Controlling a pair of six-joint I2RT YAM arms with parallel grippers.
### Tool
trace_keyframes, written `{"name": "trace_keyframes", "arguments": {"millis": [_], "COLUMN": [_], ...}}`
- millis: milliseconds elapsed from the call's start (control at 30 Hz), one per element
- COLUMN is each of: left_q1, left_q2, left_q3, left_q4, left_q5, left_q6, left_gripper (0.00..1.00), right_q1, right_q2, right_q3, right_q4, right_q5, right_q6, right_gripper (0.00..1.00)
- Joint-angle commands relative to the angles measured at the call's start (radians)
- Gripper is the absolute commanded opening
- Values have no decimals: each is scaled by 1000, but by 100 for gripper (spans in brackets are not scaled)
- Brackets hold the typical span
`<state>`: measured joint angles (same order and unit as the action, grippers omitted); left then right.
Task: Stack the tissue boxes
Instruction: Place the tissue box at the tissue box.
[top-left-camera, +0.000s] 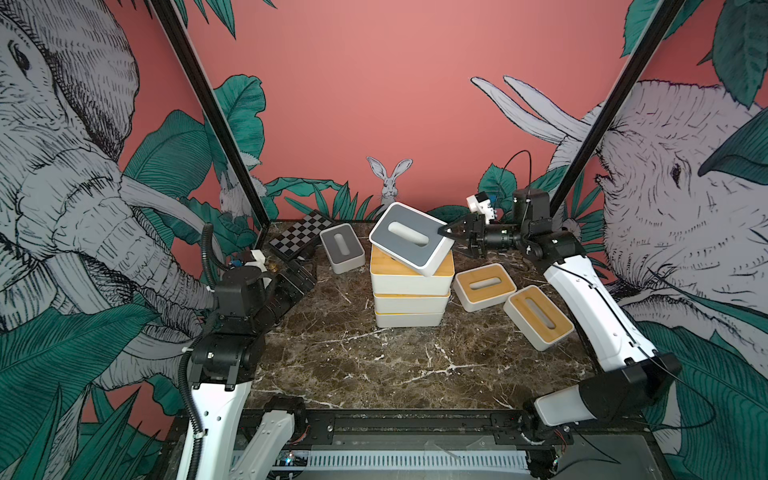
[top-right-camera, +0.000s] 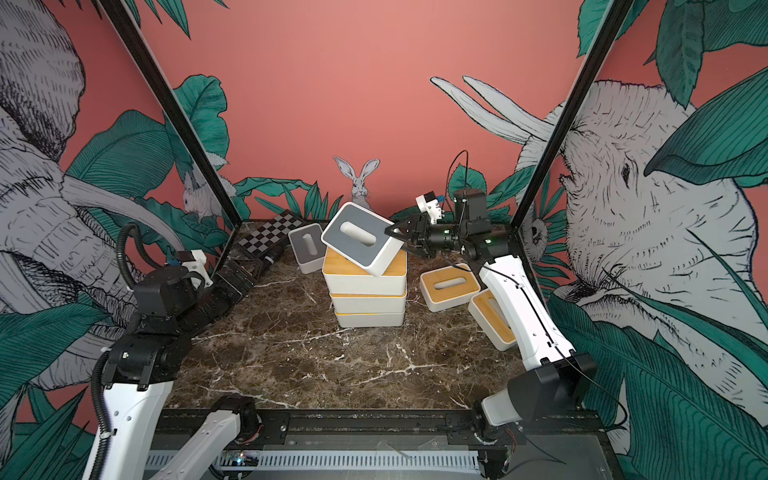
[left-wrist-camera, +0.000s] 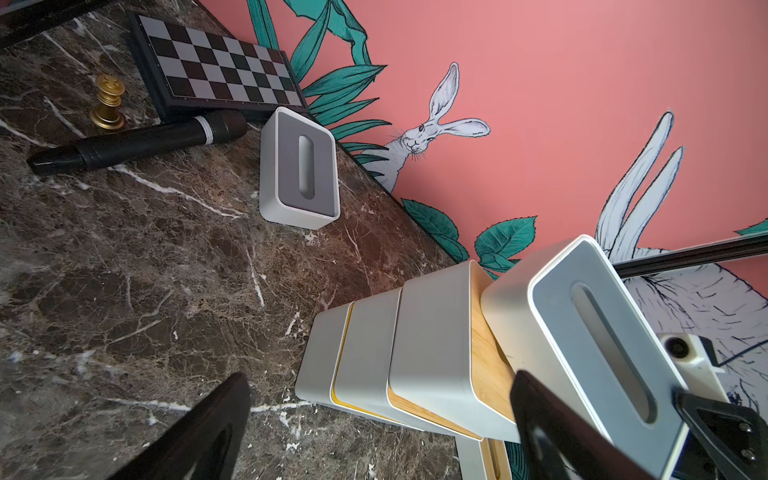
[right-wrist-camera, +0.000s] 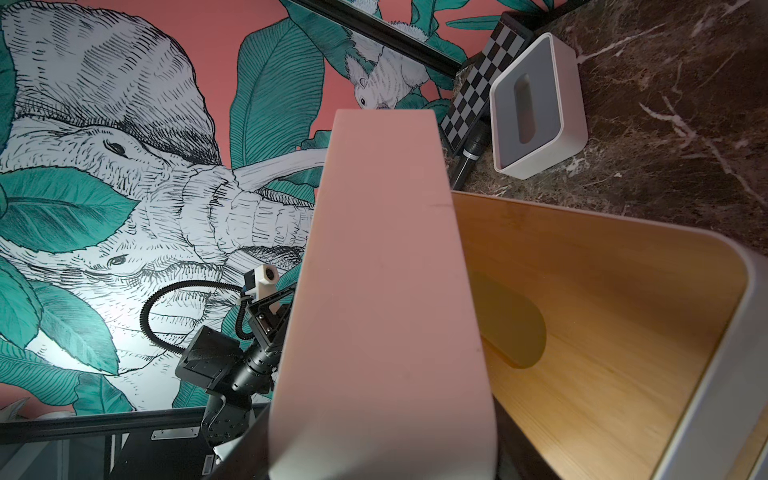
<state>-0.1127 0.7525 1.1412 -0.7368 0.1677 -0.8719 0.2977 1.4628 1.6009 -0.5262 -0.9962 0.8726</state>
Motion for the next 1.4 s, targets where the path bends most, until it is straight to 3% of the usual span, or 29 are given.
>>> {"name": "trace_keyframes", "arguments": {"millis": [0, 233, 900, 1033, 1167, 1367], "left_q1": [-4, -4, -4, -4, -5, -25], "left_q2": [1, 1, 12, 38, 107, 248], "left_q3": [-11, -23, -41, -37, -21, 75], "left_q4": [22, 32, 111, 156, 270, 387], "left_q5": [3, 3, 60, 121, 271, 357], "left_q6": [-6, -9, 10, 33, 46, 92], "left_gripper": [99, 99, 99, 99, 99, 99], "right_q1": [-9, -21, -73, -80, -81, -69], "right_q2": [-17, -31, -34, -24, -52, -181], "right_q3": [-8, -22, 16, 56, 131, 29], "right_q4": [57, 52, -95, -161, -291, -228], "right_q5": [-9, -9, 114, 173, 338, 348], "right_q6": [-5, -11, -114, -158, -244, -204], "right_gripper": [59, 73, 87, 87, 92, 99]}}
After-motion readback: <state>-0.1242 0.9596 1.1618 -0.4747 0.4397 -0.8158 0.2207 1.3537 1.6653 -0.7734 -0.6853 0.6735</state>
